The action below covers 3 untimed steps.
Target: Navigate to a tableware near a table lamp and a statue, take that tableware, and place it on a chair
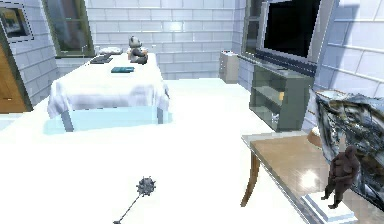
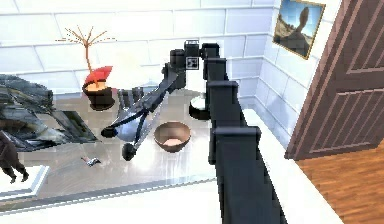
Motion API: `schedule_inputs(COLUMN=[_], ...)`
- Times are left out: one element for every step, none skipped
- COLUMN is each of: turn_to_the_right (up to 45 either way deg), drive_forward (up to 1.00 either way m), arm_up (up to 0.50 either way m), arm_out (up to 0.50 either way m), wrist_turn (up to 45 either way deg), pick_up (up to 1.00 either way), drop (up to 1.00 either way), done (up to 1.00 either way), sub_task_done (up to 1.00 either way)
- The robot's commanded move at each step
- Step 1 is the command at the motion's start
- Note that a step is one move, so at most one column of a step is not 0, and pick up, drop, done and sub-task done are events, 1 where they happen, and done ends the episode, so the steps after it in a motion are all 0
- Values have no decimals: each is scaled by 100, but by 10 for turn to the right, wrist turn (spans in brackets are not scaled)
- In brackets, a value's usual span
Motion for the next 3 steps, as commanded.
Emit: schedule_inputs(turn_to_the_right=[0, 0, 0], drive_forward=[0, 0, 0], arm_up=[0, 0, 0], arm_out=[0, 0, 0], wrist_turn=[450, 450, 180], pick_up=[0, 0, 0], drop=[0, 0, 0], done=[0, 0, 0], sub_task_done=[0, 0, 0])
